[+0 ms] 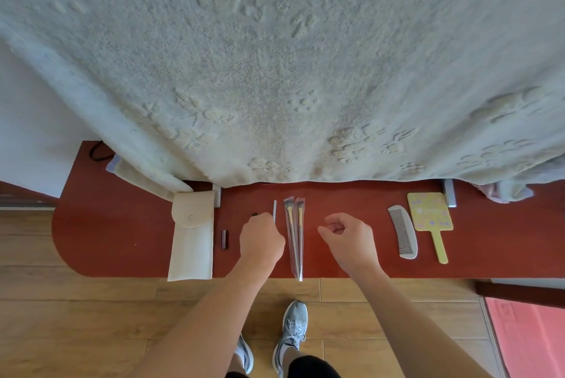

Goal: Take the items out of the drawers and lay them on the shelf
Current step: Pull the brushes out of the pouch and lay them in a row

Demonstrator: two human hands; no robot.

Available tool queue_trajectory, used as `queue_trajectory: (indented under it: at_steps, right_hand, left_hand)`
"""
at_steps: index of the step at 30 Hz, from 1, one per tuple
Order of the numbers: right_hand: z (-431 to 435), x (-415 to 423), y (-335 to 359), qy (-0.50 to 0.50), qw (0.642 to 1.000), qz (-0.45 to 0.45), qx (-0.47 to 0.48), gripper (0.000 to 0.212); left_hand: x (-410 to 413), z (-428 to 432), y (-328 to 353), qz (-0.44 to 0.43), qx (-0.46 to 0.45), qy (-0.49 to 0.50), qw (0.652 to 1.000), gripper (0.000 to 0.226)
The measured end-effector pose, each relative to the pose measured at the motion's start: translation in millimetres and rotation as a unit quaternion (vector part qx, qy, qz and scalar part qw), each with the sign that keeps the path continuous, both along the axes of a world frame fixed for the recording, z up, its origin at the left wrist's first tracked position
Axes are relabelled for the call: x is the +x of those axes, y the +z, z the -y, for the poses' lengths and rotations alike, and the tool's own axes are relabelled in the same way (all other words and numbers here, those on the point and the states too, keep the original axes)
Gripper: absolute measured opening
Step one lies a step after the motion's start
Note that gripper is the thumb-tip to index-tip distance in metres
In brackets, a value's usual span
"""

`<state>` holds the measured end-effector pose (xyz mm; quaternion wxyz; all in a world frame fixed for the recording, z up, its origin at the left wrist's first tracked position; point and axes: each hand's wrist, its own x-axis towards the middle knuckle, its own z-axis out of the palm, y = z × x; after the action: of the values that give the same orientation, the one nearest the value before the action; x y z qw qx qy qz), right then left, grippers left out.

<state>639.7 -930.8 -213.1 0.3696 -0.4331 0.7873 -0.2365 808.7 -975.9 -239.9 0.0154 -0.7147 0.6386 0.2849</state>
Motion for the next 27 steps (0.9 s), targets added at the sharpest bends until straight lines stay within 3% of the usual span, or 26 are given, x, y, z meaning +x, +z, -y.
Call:
queue_trajectory:
  at_steps: [5,13,18,23,27]
  right_hand:
    - [1.5,-1.4,2.0,0.008,1.0,0.007,0.0,0.017]
    - [18.6,9.4,22.1,0.01,0.999,0.028,-0.038,0.02]
    - [41.5,36.4,46.2,0.022,0.991,0.107,-0.073,0.024]
    - [56.2,76.6,69.0,0.075,0.965,0.244,-0.053,0.026]
    - [58.8,103.3,72.8,0.117,0.959,0.253,-0.042,0.017]
  left_hand:
    - [2.7,-0.7,0.6,-0.013,-0.009,0.02,1.0,0.007]
    - [20.5,-1.8,35.1,-0.144,-0.071,0.063,0.985,0.03]
    - [43.9,-13.1,65.4,-0.219,-0.064,0.072,0.971,0.027]
    - [76.1,-26.0,81.4,-0.295,-0.021,0.079,0.952,0.023]
    - [98.9,-30.9,87.6,-0.346,0.004,0.105,0.932,0.021]
